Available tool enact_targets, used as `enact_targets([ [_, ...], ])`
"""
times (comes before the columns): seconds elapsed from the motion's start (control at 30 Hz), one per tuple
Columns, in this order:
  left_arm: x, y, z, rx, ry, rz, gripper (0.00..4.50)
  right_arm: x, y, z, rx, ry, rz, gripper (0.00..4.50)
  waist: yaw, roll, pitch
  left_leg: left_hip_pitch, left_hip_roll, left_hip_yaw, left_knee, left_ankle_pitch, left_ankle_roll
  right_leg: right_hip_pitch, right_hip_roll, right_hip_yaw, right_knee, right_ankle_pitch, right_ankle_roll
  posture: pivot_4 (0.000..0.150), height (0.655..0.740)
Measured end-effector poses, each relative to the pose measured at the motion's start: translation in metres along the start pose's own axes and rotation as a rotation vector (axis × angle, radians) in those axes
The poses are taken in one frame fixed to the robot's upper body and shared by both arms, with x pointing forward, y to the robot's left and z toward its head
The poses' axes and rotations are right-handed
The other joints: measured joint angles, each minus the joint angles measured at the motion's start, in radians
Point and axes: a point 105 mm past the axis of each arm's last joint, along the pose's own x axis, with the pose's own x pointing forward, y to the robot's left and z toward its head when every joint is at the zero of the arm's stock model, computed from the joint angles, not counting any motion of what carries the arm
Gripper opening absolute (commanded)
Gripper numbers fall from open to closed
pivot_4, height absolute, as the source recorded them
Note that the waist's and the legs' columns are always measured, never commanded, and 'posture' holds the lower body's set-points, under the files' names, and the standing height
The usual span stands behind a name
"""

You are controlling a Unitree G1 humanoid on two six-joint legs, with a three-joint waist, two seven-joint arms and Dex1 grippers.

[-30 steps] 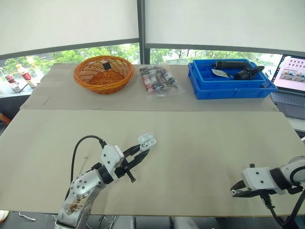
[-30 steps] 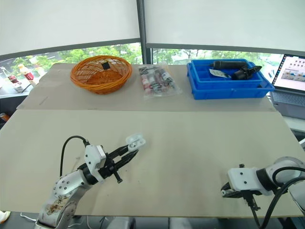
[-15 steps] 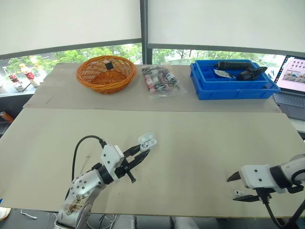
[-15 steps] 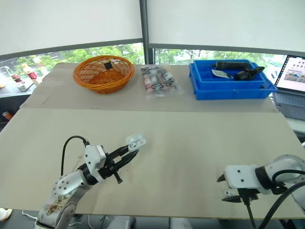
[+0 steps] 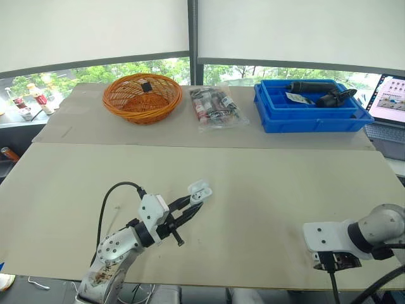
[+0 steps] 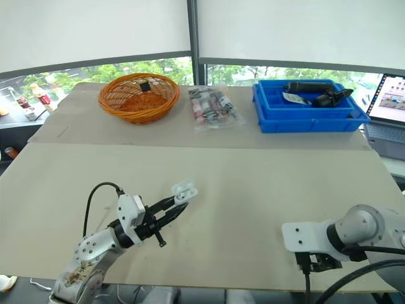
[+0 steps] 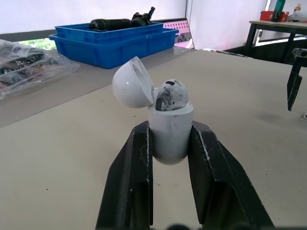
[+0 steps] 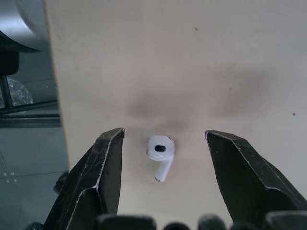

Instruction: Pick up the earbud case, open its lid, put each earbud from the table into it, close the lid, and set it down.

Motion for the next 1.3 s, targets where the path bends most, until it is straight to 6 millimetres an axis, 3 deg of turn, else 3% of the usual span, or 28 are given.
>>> enact_targets([
  [0.23, -0.002, -0.001, -0.002, -0.008, 0.007, 0.01, 0.51, 0.005, -0.004, -0.006, 0.01, 0.014, 0.013, 3.01, 0.0, 0.0, 0.0, 0.0, 0.0, 0.0, 0.0, 0.0, 0.0, 0.0, 0.0, 0.0, 0.0, 0.0, 0.0, 0.15, 0.7282],
  [0.37, -0.002, -0.001, -0.002, -0.009, 0.007, 0.011, 0.51, 0.005, -0.003, -0.007, 0.011, 0.013, 0.02, 1.9, 0.0, 0.0, 0.0, 0.0, 0.0, 0.0, 0.0, 0.0, 0.0, 0.0, 0.0, 0.0, 0.0, 0.0, 0.0, 0.15, 0.7282],
  [0.5, -0.002, -0.001, -0.002, -0.009, 0.007, 0.011, 0.51, 0.007, 0.0, -0.004, 0.007, 0.005, 0.037, 0.49, -0.003, -0.003, -0.001, 0.0, 0.0, 0.0, 0.0, 0.0, 0.0, 0.0, 0.0, 0.0, 0.0, 0.0, 0.0, 0.15, 0.7282],
  [0.53, -0.002, -0.001, -0.002, -0.009, 0.007, 0.009, 0.51, 0.007, 0.0, -0.004, 0.009, 0.004, 0.036, 0.35, -0.005, -0.003, -0.001, 0.001, 0.0, 0.0, 0.0, 0.0, 0.0, 0.0, 0.0, 0.0, 0.0, 0.0, 0.0, 0.15, 0.7282],
  [0.83, 0.003, -0.001, 0.002, 0.0, -0.015, -0.003, 0.51, 0.001, -0.006, 0.005, 0.043, -0.067, -0.019, 0.36, -0.001, -0.003, -0.001, 0.0, 0.0, 0.0, 0.0, 0.0, 0.0, 0.0, 0.0, 0.0, 0.0, 0.0, 0.0, 0.15, 0.7282],
  [0.9, 0.006, 0.0, 0.004, 0.006, -0.029, -0.009, 0.51, -0.006, -0.018, 0.014, 0.044, -0.133, -0.09, 0.36, -0.003, -0.003, -0.001, 0.0, 0.0, 0.0, 0.0, 0.0, 0.0, 0.0, 0.0, 0.0, 0.001, 0.0, 0.0, 0.15, 0.7282],
  [1.07, 0.019, 0.008, 0.014, 0.032, -0.091, -0.016, 0.51, -0.044, -0.063, 0.066, 0.109, -0.546, -0.394, 0.36, -0.002, -0.004, -0.001, 0.0, 0.0, -0.001, 0.0, 0.0, 0.0, 0.0, 0.001, -0.001, 0.001, 0.0, -0.001, 0.15, 0.7282],
  [1.3, 0.033, 0.014, 0.016, 0.031, -0.135, -0.035, 0.51, -0.083, -0.08, 0.137, 0.205, -1.087, -0.63, 0.36, 0.002, -0.004, -0.001, -0.001, 0.0, -0.001, 0.001, 0.0, 0.0, -0.001, 0.0, -0.001, 0.002, 0.0, -0.001, 0.15, 0.7282],
])
